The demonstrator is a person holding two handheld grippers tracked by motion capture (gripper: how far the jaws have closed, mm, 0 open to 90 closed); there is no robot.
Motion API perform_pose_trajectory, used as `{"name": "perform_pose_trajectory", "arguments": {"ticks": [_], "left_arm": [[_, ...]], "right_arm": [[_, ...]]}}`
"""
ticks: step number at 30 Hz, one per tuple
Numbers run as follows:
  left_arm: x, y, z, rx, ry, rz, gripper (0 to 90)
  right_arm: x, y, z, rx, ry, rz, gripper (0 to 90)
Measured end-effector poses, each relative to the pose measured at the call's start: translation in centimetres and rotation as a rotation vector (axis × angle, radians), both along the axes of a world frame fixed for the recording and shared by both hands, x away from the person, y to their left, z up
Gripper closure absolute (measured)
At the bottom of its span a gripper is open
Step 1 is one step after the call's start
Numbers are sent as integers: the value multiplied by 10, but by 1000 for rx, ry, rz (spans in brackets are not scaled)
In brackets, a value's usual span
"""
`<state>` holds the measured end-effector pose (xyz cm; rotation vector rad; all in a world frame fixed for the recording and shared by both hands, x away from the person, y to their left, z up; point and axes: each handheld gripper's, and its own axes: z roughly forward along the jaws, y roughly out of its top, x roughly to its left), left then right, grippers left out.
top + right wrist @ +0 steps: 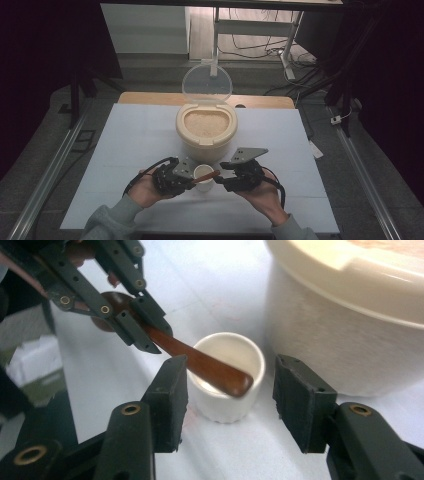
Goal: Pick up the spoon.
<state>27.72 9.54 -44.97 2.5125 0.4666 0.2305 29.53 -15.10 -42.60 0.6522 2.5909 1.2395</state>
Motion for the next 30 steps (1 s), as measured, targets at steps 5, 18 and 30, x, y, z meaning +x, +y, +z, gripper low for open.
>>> {"name": "perform_pose_trajectory", "arguments": {"ticks": [5, 18, 30], "left_arm": [[0, 2, 2, -27, -19, 28, 804], [-2, 5, 6, -69, -72, 63, 804], [-6, 0, 5, -88, -101, 64, 803]], "right_arm": [[-1, -6, -3, 32, 12, -52, 459], [2, -9, -12, 144, 93, -116, 412], [4, 2, -18, 229, 148, -132, 417]]}}
